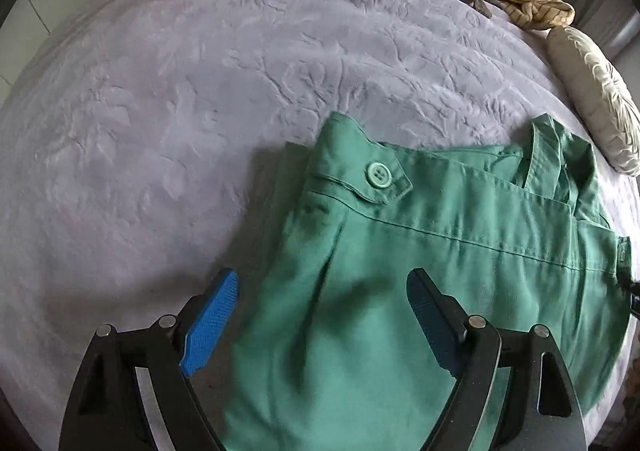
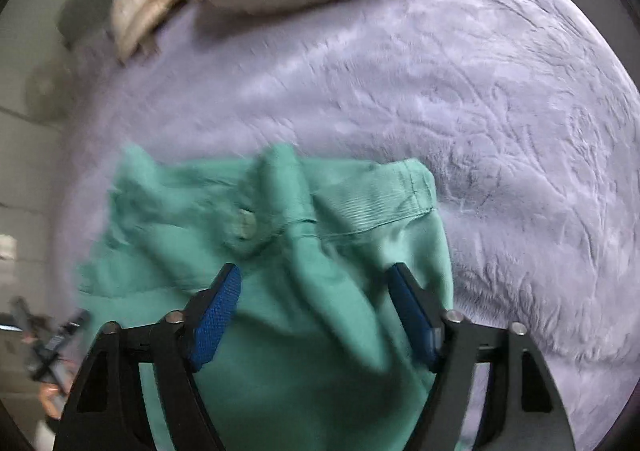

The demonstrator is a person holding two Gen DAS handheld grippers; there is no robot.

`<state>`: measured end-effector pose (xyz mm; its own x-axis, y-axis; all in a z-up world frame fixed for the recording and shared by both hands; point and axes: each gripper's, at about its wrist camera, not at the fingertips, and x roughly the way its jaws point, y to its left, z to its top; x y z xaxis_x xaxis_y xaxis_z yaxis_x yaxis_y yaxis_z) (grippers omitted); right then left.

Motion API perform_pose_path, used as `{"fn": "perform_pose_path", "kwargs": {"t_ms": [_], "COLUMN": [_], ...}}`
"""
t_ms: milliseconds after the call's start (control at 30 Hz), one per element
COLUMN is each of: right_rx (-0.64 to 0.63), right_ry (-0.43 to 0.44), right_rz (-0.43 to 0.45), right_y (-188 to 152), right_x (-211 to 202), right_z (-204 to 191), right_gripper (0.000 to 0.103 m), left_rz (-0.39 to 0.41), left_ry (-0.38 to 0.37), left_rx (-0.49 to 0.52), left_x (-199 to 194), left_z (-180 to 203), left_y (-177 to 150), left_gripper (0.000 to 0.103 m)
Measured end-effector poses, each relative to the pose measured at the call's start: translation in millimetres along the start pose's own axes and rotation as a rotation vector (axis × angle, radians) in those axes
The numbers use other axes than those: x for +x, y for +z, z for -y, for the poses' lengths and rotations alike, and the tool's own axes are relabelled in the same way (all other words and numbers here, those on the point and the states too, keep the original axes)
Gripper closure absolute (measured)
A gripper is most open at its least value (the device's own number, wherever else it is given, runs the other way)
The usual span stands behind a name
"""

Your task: Fold large clothes

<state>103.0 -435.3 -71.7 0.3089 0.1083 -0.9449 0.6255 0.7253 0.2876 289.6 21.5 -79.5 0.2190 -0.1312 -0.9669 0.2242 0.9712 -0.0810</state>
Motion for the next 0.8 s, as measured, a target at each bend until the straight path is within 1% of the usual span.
{"fn": "perform_pose_path", "kwargs": {"t_ms": [33,67,100,133,167,200,267,300,333,367,400,433,467,567,633,700,733,767,800], "right_rx": [-0.016,-0.027,-0.048,-0.073,-0.084,-0.088,-0.065,-0.051,-0.027,0.012,0.038,0.059,0.062,-0.007,-0.055,-0.108,-0.135,-0.16,-0.187], "right_ry": [-0.01,-0.006,-0.017,-0.019,-0.019,-0.024,-0.08,-0.103,-0.103,-0.093,-0.069,-0.061,-0.073,-0.146,-0.171,-0.115,-0.093,-0.084,-0.084], "right_rz": [-0.01,0.014,0.057,0.103,0.127,0.133,0.096,0.074,0.046,0.04,0.048,0.056,0.065,0.115,0.14,0.124,0.111,0.098,0.084], "right_y": [-0.5,-2.5,-4.4,-6.9,-8.5,-8.9,-5.6,-4.2,-3.2,-4.0,-5.6,-8.9,-13.8,-35.0,-50.2,-71.6,-78.2,-87.2,-95.9], "right_x": [3.0,-3.5,-13.2,-25.3,-32.0,-34.3,-21.0,-11.6,-2.3,0.7,-2.5,-9.3,-18.7,-49.8,-68.7,-79.9,-80.7,-81.6,-79.8], "right_z": [-2.6,-6.1,-9.8,-12.3,-11.8,-9.0,5.4,12.1,22.1,32.0,36.8,40.1,40.5,34.8,27.8,14.6,5.3,0.4,-5.1], "right_gripper": [0.1,0.099,0.099,0.099,0.099,0.099,0.095,0.089,0.072,0.068,0.067,0.061,0.057,0.055,0.055,0.057,0.061,0.065,0.065], "left_rz": [0.008,0.022,0.027,0.029,0.021,0.014,0.0,-0.007,-0.011,-0.012,-0.009,0.001,0.019,0.064,0.077,0.073,0.066,0.054,0.035], "left_ry": [0.006,0.016,0.021,0.026,0.039,0.048,0.057,0.05,0.044,0.047,0.064,0.077,0.086,0.11,0.104,0.096,0.09,0.085,0.09], "left_rx": [0.001,0.009,0.016,0.023,0.033,0.037,0.039,0.025,0.011,-0.001,0.0,0.01,0.03,0.086,0.106,0.116,0.119,0.124,0.13], "left_x": [-0.4,-1.1,-1.0,0.5,5.6,9.6,20.2,24.1,24.1,21.3,15.2,9.1,0.6,-27.4,-42.6,-50.2,-50.8,-49.6,-44.7], "left_z": [2.2,5.5,7.4,10.0,11.2,12.3,10.9,9.2,7.7,6.3,5.4,5.1,5.1,5.6,6.1,6.6,7.9,9.4,10.7], "left_y": [-1.4,-3.7,-4.5,-5.0,-5.3,-5.5,-5.7,-6.1,-6.2,-6.1,-6.6,-7.7,-9.6,-21.7,-35.7,-50.6,-57.6,-66.4,-75.4], "left_gripper": [0.017,0.017,0.017,0.017,0.017,0.017,0.016,0.016,0.016,0.016,0.016,0.016,0.016,0.016,0.016,0.016,0.016,0.016,0.016]}}
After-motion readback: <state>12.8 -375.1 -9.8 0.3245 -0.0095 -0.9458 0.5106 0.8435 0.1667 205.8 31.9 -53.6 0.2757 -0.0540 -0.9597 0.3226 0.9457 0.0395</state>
